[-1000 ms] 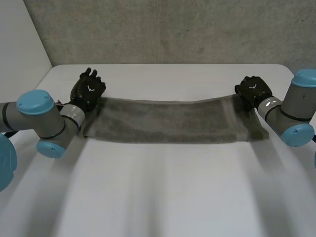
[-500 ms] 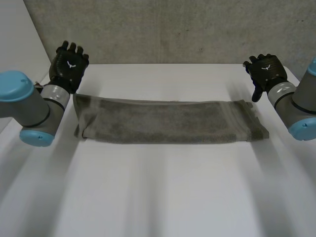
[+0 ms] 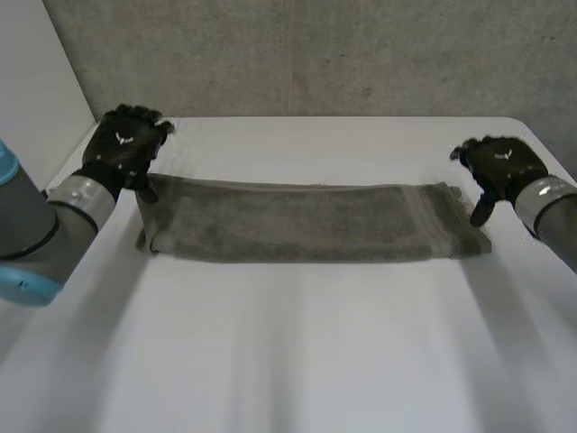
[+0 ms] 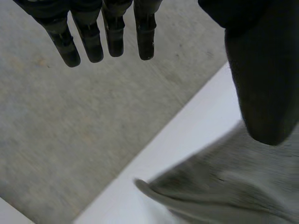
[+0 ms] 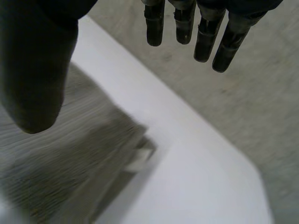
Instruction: Fold the towel.
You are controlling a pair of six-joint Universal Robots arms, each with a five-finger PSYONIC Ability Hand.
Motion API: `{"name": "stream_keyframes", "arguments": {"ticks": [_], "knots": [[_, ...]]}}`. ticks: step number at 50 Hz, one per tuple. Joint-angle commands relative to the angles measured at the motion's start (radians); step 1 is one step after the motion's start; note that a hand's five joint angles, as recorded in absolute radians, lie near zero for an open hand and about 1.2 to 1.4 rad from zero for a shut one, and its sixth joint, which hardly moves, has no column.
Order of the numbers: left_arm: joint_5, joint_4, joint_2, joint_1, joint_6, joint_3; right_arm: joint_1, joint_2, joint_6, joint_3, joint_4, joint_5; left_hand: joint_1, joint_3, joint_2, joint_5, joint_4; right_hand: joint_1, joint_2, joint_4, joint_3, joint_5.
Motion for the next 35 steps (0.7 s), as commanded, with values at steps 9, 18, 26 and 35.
{"name": "stream_keyframes", "arguments": {"ticks": [9, 18, 26, 35], "knots": [[-0.184, -0.014, -0.062, -0.024, 0.007, -0.07, -0.042, 0.065, -0.024, 0.087, 0.02, -0.112, -0.085, -0.052, -0.044, -0.024, -0.059, 0.077, 0.069, -0.076, -0.044, 0.085], [-0.224, -0.011, -0.158, -0.016, 0.007, 0.022, -0.039, 0.118, -0.06, 0.089, -0.079, -0.103, -0.085, -0.052, -0.044, -0.024, -0.059, 0.406, 0.398, -0.076, -0.044, 0.414], [-0.224, -0.011, -0.191, -0.019, 0.008, 0.053, -0.036, 0.144, -0.078, 0.079, -0.089, -0.1, -0.085, -0.052, -0.044, -0.024, -0.059, 1.151, 1.142, -0.076, -0.044, 1.159], [-0.232, -0.013, -0.232, -0.025, 0.004, 0.081, -0.056, 0.139, -0.08, 0.093, -0.087, -0.098, -0.085, -0.052, -0.044, -0.024, -0.059, 1.151, 1.142, -0.076, -0.044, 1.159]]}}
